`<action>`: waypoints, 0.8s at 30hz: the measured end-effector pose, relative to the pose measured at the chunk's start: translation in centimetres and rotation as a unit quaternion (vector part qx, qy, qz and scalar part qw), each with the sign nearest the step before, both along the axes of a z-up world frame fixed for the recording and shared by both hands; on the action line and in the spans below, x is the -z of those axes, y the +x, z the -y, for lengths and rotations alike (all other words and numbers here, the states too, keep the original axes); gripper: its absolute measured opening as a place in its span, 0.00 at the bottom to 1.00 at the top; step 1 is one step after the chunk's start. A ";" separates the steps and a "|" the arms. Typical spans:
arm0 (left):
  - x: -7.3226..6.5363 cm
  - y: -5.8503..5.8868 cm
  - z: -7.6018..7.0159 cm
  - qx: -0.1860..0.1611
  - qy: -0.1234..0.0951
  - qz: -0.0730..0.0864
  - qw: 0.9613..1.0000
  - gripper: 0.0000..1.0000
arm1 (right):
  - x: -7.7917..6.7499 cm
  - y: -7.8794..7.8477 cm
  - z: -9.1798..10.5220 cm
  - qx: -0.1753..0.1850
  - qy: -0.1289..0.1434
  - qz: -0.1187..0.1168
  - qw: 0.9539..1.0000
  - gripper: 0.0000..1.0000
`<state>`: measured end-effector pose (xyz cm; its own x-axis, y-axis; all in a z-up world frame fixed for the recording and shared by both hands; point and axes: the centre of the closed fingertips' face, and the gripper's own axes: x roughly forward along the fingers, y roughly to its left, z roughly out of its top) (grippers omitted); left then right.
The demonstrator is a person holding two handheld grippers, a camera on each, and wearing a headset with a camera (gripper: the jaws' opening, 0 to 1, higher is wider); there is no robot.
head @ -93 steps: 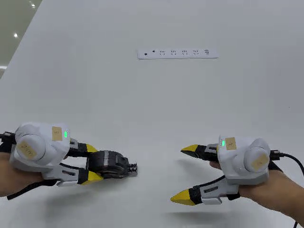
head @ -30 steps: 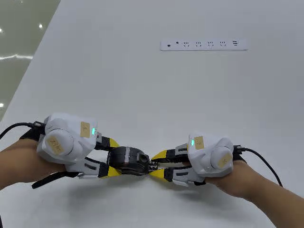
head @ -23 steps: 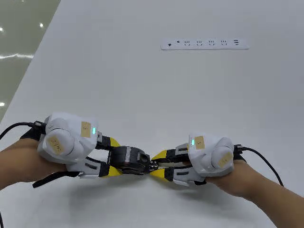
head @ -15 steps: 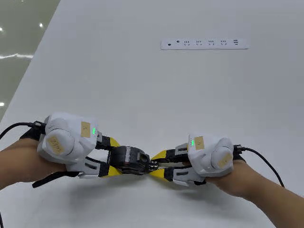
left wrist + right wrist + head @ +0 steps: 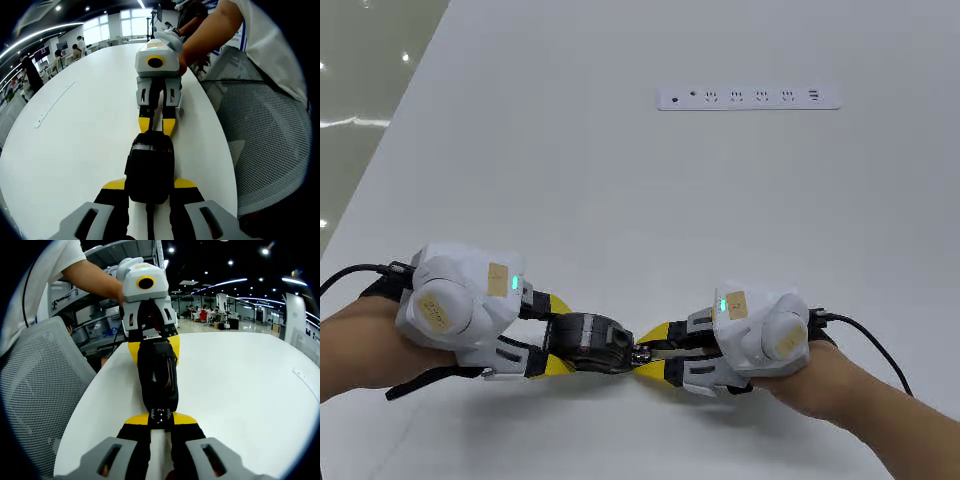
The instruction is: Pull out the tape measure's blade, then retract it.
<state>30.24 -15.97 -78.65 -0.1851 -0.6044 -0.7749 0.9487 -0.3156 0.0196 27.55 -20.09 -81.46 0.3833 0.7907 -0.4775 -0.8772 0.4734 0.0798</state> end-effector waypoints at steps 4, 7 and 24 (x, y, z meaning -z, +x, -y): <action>0.0 0.0 0.0 -0.002 -0.002 -0.001 1.000 0.28 | 0.0 -0.1 0.3 0.001 -0.005 0.001 1.000 0.12; 0.0 0.1 -0.1 -0.004 -0.003 -0.001 1.000 0.28 | -0.2 -0.2 0.5 0.001 -0.006 0.002 1.000 0.12; -0.2 0.1 0.0 -0.011 -0.008 -0.006 1.000 0.28 | -0.7 -1.5 3.4 -0.004 -0.034 0.005 0.999 0.12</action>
